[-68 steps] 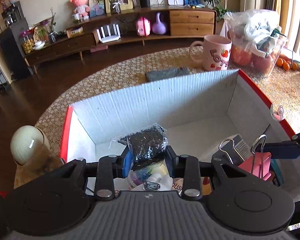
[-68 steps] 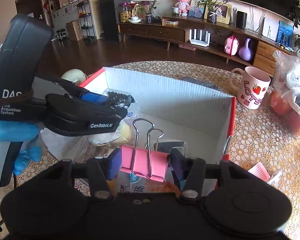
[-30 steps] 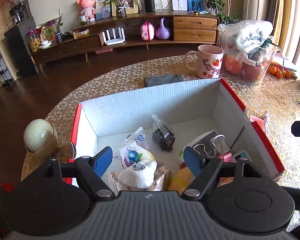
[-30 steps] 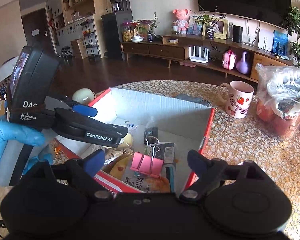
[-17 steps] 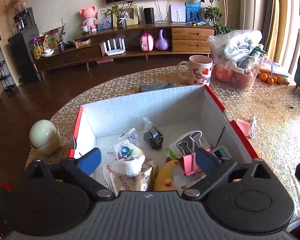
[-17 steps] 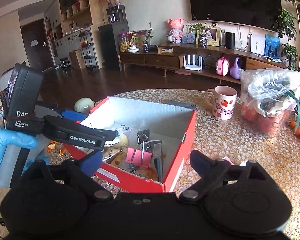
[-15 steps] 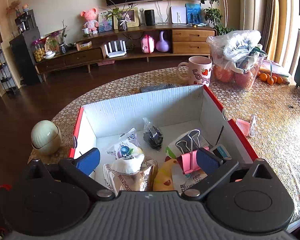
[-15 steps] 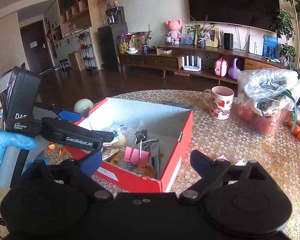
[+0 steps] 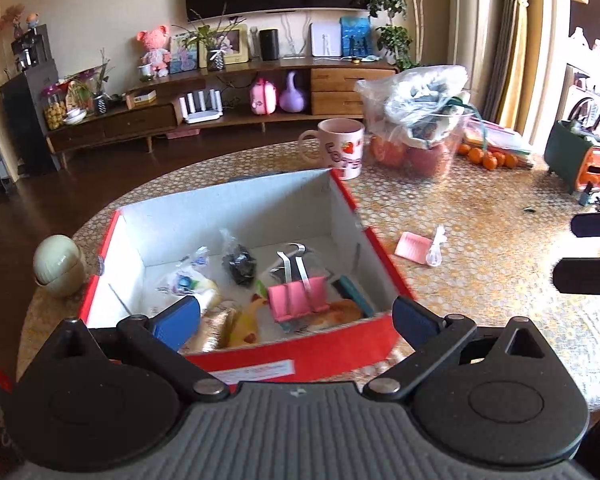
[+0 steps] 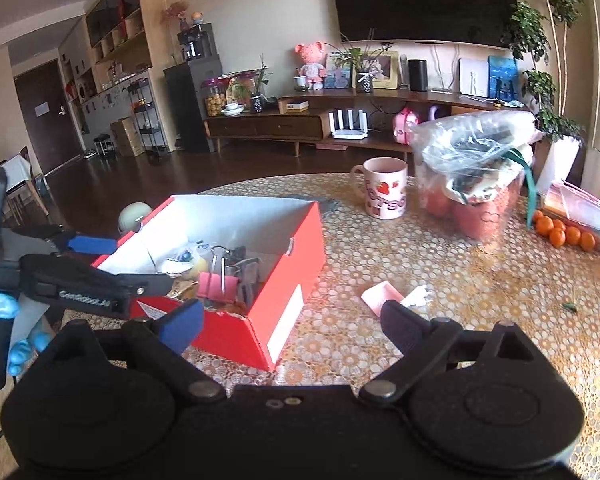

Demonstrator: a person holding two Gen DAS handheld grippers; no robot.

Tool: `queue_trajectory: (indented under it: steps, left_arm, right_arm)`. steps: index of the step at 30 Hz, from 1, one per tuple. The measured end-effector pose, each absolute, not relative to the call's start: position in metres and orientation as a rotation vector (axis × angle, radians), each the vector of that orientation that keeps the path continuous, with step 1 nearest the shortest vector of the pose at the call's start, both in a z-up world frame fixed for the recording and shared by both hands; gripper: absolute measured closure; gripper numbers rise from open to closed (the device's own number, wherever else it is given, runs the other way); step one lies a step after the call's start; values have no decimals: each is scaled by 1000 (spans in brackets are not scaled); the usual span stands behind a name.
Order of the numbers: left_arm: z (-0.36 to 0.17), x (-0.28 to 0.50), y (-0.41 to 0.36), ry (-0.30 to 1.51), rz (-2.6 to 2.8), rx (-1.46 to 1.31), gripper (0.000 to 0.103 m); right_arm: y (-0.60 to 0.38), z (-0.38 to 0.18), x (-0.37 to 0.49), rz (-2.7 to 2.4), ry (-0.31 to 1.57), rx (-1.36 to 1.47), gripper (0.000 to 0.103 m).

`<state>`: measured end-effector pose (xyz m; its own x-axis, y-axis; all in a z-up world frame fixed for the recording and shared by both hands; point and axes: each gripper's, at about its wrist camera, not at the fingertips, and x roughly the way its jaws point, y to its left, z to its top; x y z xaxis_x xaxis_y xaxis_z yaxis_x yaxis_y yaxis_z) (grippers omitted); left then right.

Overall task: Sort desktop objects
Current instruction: 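Withdraw both tools from the shoebox toward the pink dustpan and white cable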

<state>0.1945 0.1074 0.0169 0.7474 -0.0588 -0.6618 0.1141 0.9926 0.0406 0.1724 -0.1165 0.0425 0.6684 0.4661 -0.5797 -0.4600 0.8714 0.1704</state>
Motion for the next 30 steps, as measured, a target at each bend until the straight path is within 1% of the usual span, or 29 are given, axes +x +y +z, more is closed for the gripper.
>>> queue_trajectory:
  steps: [15, 30]
  left_arm:
    - [9, 173, 24, 696, -253, 92, 0]
    - [-31, 202, -54, 689, -331, 124, 0]
  right_arm:
    - [-184, 20, 178, 435, 692, 48, 8]
    - [-219, -8, 226, 377, 741, 60, 8]
